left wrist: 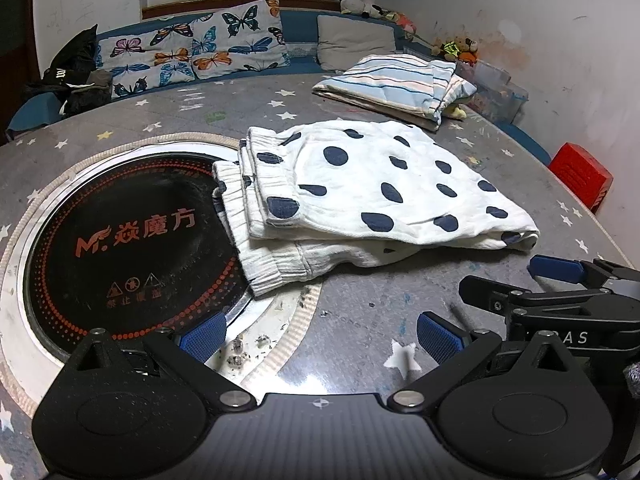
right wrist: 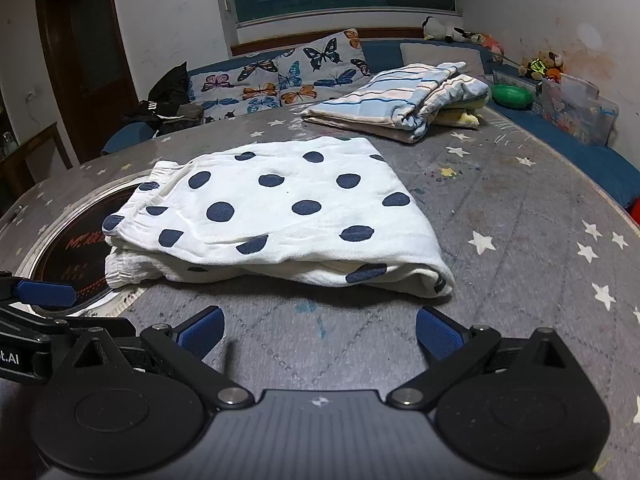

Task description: Fold clothes

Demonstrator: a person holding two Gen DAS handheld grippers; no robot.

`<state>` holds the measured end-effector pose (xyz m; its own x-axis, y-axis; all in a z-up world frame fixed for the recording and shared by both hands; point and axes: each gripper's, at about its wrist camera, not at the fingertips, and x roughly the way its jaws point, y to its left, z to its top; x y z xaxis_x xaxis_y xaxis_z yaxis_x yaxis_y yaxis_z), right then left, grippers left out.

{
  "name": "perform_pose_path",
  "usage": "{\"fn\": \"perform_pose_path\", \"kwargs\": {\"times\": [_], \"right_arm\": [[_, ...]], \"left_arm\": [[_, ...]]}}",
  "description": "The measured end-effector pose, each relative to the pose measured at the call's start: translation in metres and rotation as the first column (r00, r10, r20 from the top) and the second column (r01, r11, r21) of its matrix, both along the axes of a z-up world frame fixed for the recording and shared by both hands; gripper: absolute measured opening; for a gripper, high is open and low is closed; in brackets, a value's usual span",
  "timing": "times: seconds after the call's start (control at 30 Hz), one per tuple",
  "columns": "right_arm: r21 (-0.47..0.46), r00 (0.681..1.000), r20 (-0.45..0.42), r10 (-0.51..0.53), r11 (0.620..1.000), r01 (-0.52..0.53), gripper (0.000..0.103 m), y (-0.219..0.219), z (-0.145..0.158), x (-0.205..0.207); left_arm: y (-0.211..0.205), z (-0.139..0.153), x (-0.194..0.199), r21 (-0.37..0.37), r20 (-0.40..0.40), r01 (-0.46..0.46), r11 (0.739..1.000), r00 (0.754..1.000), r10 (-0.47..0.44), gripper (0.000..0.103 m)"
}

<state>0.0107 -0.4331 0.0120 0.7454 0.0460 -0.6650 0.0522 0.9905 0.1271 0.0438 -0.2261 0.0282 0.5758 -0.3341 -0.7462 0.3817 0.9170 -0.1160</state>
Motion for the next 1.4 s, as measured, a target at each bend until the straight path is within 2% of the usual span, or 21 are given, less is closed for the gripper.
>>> {"fn": "perform_pose_path", "kwargs": {"times": [1.4], "right_arm": [[-0.009, 1.0, -0.003, -0.013, 1.0, 0.013, 0.103, -0.005, -0.001, 0.01]], "left_arm": [[-0.009, -0.003, 0.011, 0.025, -0.011, 0.001, 1.0, 1.0, -0.001, 0.103]]}}
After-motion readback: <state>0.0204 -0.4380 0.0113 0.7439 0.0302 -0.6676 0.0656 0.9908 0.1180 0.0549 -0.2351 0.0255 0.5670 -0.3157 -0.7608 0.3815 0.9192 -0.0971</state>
